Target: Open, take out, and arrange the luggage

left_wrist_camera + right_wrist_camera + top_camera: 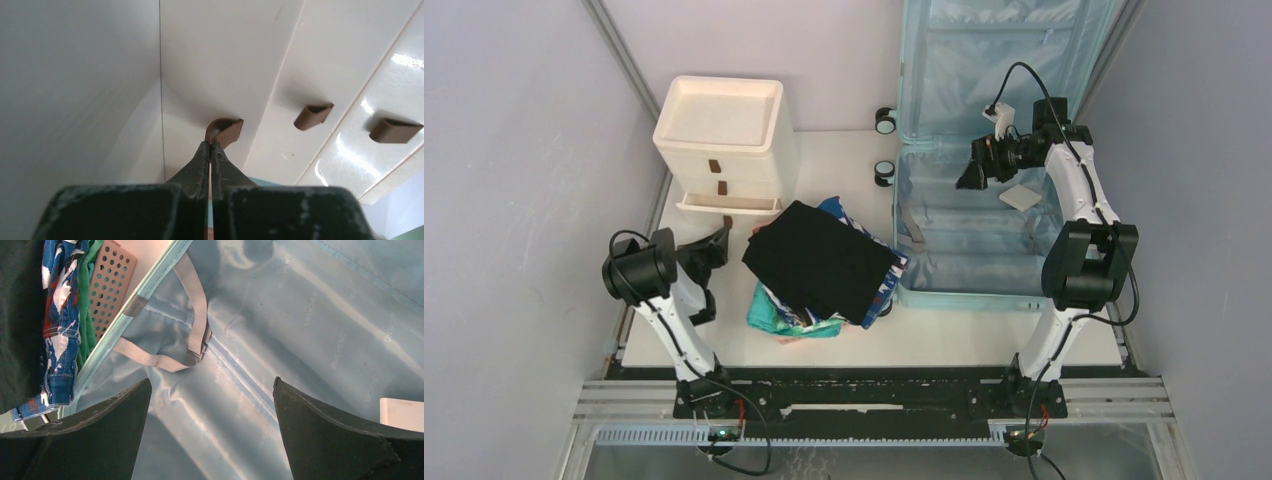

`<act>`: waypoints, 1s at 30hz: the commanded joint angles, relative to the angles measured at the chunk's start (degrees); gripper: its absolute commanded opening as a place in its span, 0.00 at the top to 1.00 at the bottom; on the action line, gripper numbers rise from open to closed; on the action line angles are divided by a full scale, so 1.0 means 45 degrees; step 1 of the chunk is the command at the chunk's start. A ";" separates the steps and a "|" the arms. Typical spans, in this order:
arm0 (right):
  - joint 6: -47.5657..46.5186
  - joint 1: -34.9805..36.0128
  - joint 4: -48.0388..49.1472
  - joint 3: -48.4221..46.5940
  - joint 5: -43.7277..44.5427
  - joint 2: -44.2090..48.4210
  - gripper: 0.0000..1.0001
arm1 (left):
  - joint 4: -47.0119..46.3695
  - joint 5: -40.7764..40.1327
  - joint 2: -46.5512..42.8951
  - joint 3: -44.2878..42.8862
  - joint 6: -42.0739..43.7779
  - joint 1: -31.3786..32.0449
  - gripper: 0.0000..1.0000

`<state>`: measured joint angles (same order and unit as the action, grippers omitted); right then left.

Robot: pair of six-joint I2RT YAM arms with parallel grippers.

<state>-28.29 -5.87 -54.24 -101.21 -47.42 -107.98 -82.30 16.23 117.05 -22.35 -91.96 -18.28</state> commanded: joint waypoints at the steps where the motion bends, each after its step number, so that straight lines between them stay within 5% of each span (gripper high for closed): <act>1: -0.0271 -0.0004 0.0100 -0.0126 -0.0058 0.0132 0.00 | -0.0326 -0.0290 -0.1082 0.1151 0.0518 -0.0156 1.00; 10: 0.0057 -0.0014 0.0506 -0.0173 0.1085 -0.0110 0.00 | -0.0316 -0.0877 -0.2249 0.3155 0.0656 -0.0630 1.00; 17: 0.0742 -0.0449 0.1416 -0.0020 0.4039 -0.0494 0.00 | 0.0062 -0.0725 -0.3591 0.3174 0.0472 -0.0654 0.47; 21: 0.0825 -0.0801 0.2148 0.0729 0.5711 -0.0478 0.00 | 0.1441 -0.0534 -0.5169 0.3029 0.0920 -0.0666 0.35; 26: -0.1702 -0.0280 0.3093 0.1583 0.8725 -0.0606 0.00 | 0.6375 -0.0137 -0.8174 0.2230 0.3049 -0.0671 0.33; 30: -0.2795 0.0098 0.3388 0.1261 1.0098 -0.1379 0.00 | 1.3083 -0.0543 -1.0726 0.0046 0.7374 -0.0559 0.30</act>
<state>-33.85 -7.62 -43.48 -94.11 -11.44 -111.79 -52.03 14.37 77.84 -12.40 -78.52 -20.91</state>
